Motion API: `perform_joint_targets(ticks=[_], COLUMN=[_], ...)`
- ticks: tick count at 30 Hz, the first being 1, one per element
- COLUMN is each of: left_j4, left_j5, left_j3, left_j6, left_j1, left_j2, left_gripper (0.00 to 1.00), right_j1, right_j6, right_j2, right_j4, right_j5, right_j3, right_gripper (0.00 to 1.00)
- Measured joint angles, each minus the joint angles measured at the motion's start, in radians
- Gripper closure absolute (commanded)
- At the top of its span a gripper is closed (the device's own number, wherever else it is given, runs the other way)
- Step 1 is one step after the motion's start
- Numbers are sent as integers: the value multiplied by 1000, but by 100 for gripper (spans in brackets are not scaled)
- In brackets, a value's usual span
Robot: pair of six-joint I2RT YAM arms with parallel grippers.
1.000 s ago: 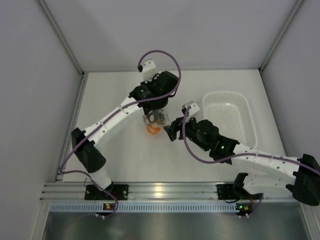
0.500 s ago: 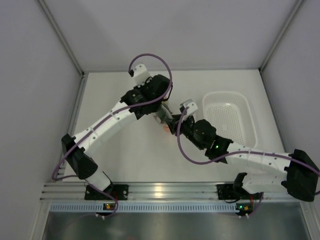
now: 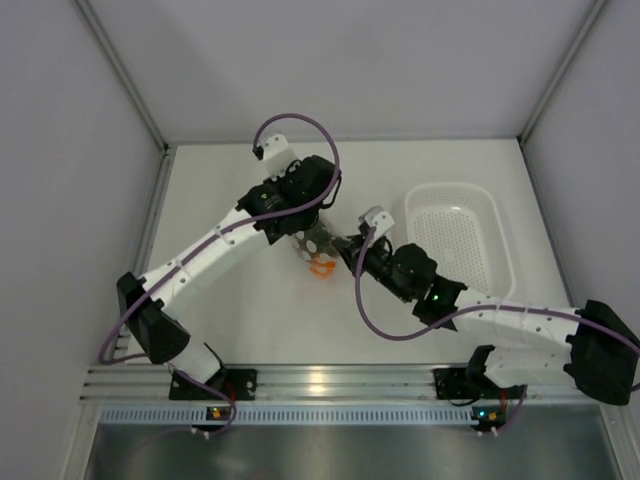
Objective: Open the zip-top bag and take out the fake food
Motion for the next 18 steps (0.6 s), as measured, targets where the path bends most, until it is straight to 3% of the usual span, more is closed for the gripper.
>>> perform_joint_targets(ticks=[3,5,7,8,11,12,15,18], left_j4=[-1,-1,2,3,2,1,17,96], left_j5=[18,33,44,52,75,83,115,167], left_j3=[-35,-56,-75,-84,-113,-117,-125,-161], left_j6=[17,35,55,61,89,98,165,293], left_j1=[0,-1,-1,0,1,1,1,1], left_j2=[-27,-49,-77,-92,-140,-153,-190,-246], left_gripper=[87,68,60,50,33,19,2,2], right_j1=[0,-1,-1,-1,-2,-3,-5,-5], right_j6=[-56,-86,-113,-123,-148,-156,-173,-192], right_j2=[-16,-23,-24,-24,-29,-35,-57,-87], right_j4=[-42,-99,-171,-205,-269,-281,-329,-382], right_j5=[-52,-78,-98,-105,-125,-129,-142,-158], right_j3=[2,18,47,61,80,81,84,89], right_gripper=[100,100,100,100,100,100,100,100])
